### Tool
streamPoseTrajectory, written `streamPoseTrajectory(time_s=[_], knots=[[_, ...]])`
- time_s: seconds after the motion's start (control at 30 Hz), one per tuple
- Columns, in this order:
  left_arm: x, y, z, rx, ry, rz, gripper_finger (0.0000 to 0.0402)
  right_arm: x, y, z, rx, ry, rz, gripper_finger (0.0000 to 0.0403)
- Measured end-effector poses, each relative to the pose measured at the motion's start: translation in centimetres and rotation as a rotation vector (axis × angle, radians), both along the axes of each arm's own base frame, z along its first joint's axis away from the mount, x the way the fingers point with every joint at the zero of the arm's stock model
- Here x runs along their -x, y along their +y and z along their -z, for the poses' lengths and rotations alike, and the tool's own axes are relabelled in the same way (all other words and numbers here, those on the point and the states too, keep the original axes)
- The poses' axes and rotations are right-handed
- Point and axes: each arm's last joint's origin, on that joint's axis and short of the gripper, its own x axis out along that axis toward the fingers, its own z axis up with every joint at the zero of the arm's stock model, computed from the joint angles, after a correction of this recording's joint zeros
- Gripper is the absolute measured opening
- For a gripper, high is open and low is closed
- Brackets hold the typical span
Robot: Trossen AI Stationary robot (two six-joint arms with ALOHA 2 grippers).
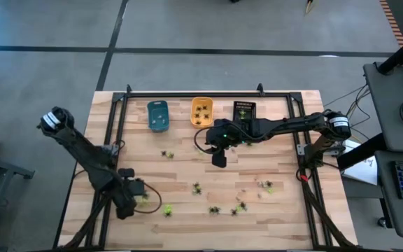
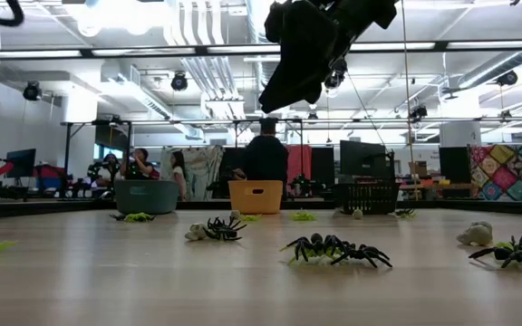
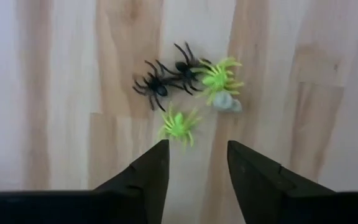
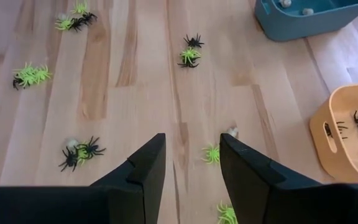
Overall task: Sort Halloween decoration
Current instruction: Put the green spider toy into the black bin
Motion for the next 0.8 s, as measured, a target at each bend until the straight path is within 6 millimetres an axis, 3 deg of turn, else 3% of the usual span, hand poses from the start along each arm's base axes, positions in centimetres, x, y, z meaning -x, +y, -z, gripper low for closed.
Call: streamPoseTrajectory(time_s=[0.2, 0.8], knots=[[0.6, -0.8, 0.6, -0.066, -0.031, 0.023, 0.0157, -0.1, 0.0, -0.1, -0.011, -0.014, 0.011, 0.0137], [-0.1, -2.2, 3.7, -0.15, 0.064, -0.005, 0.0117, -0.1, 0.0, -0.1, -0.001, -0.013, 0.002, 0.0139]])
